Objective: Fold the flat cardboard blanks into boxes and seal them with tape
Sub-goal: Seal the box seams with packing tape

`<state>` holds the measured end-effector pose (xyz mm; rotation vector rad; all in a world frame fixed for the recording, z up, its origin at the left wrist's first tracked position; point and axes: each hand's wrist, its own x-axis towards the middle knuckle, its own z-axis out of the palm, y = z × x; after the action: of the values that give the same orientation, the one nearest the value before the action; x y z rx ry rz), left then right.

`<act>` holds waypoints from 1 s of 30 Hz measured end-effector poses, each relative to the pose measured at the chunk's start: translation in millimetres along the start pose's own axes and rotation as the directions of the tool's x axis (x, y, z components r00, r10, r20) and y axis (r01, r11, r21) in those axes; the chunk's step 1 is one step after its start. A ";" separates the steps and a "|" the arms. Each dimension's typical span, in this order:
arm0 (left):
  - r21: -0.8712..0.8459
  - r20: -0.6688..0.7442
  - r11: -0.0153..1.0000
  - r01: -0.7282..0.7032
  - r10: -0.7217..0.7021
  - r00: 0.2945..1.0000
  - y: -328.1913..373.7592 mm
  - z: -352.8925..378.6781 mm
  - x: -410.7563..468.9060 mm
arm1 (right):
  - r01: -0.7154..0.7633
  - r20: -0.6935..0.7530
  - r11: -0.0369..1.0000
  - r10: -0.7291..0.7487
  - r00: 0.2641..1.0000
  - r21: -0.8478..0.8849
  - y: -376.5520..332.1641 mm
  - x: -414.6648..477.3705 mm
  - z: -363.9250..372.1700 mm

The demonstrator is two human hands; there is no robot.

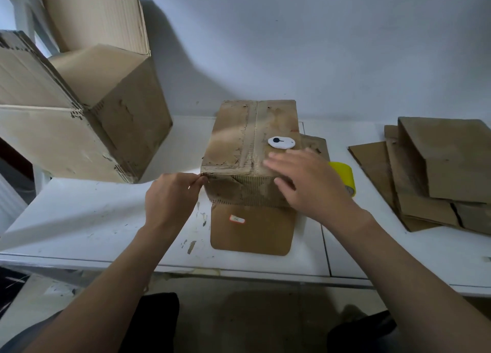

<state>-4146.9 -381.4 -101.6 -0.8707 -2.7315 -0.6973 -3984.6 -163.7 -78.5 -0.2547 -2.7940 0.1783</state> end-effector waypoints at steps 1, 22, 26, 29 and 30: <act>-0.006 -0.016 1.000 0.014 -0.014 1.000 0.6 0.2 0.7 | -0.081 -0.074 0.997 0.079 0.994 -0.016 5.3 -3.9 -6.1; -0.114 -0.054 0.987 -0.117 0.112 0.992 53.4 19.1 -36.9 | -0.164 0.248 0.843 0.038 0.968 0.512 -9.0 -30.8 -3.4; -0.125 0.025 0.968 -0.220 0.224 0.974 55.9 33.0 -30.8 | -0.163 0.226 0.814 0.040 0.973 0.558 -10.1 -31.6 -1.8; -0.111 -0.004 0.973 -0.205 0.205 0.979 50.8 45.0 -29.6 | -0.144 0.208 0.833 0.036 0.977 0.534 -2.9 -36.4 -1.3; -0.104 -0.013 0.972 -0.213 0.213 0.977 48.9 48.5 -30.2 | -0.128 0.199 0.850 0.028 0.980 0.511 -1.0 -37.8 -0.6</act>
<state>-4095.6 -337.6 -134.8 -1.1649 -2.5674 -0.8016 -3949.4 -172.1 -89.6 -0.2239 -2.7776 1.0125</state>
